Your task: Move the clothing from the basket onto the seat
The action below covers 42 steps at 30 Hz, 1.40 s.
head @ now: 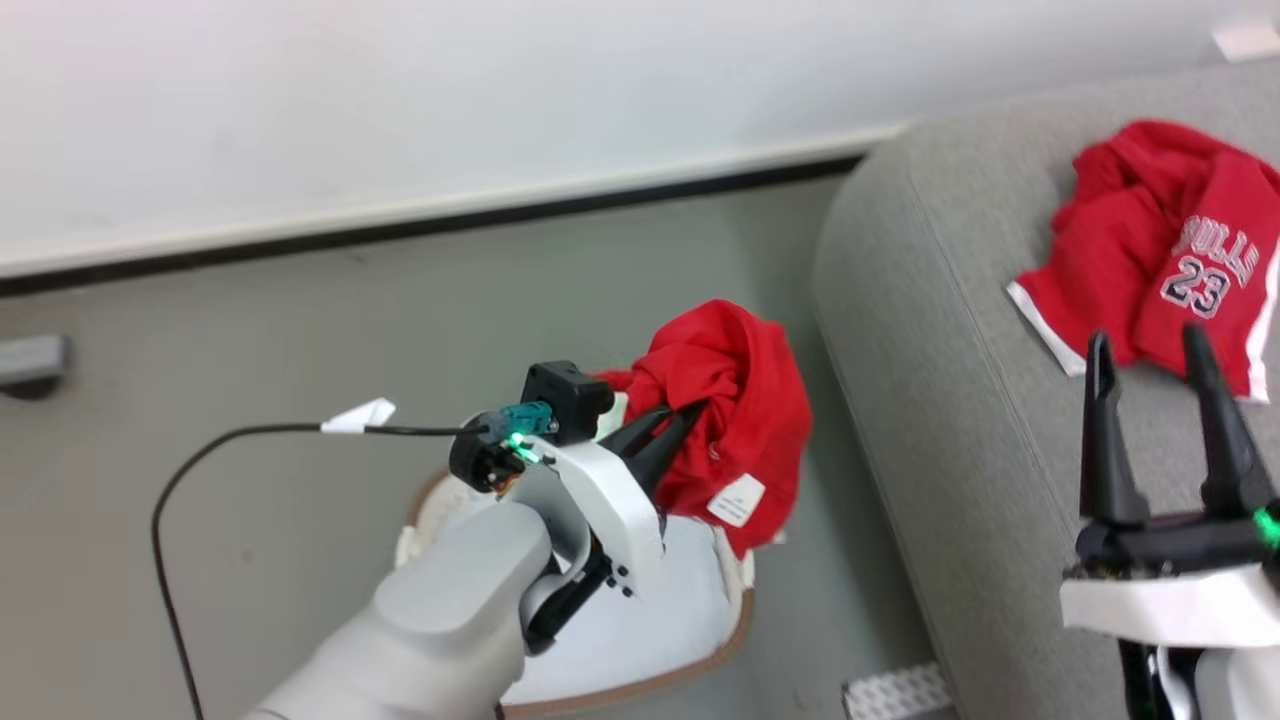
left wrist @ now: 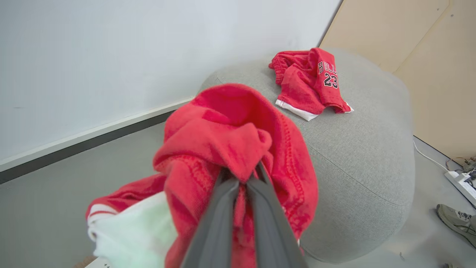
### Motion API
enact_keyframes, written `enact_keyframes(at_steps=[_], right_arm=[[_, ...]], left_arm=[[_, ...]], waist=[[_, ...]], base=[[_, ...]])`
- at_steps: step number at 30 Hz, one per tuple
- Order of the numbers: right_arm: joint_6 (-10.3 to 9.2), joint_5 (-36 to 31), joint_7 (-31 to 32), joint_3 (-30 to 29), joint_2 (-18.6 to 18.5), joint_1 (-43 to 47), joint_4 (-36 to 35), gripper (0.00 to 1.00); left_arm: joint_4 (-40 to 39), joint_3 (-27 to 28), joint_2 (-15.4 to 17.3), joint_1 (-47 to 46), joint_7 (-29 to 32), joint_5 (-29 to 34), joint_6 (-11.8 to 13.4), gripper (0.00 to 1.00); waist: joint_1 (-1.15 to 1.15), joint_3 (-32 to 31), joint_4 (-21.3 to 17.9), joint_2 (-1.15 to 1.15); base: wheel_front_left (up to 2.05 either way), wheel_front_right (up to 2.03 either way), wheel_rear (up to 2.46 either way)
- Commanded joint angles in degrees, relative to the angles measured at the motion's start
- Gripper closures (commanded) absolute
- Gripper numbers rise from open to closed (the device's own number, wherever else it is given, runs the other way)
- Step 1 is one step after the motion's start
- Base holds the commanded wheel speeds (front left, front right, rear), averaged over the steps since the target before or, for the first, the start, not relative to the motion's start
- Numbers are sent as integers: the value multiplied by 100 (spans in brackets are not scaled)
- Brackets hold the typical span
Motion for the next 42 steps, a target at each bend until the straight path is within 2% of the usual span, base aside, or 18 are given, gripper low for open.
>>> enact_keyframes(at_steps=[1,5,13,23,30,42], right_arm=[[-15,-16,4,-5,-13,214,106,0],[-15,101,4,103,-14,535,317,0],[-15,117,4,410,-16,918,592,0],[-15,99,4,735,-38,965,791,0],[-15,124,4,921,-63,959,916,0],[-15,121,4,1762,-257,635,1353,0]], left_arm=[[-163,157,-32,153,-7,128,7,100],[-470,339,-134,347,-6,-11,7,100],[-956,487,-54,61,37,-173,11,100],[-1539,738,202,-289,194,-280,216,100],[-1854,844,391,-161,209,-319,388,100],[-2026,755,360,-94,267,-310,441,100]], waist=[[2,-458,350,0],[2,-822,539,0],[2,-1252,819,0],[2,-1361,990,0],[2,-1379,1007,0],[2,-1425,1142,0]], base=[[0,0,0],[0,0,0],[0,0,0],[0,0,0],[0,0,0],[0,0,0]])
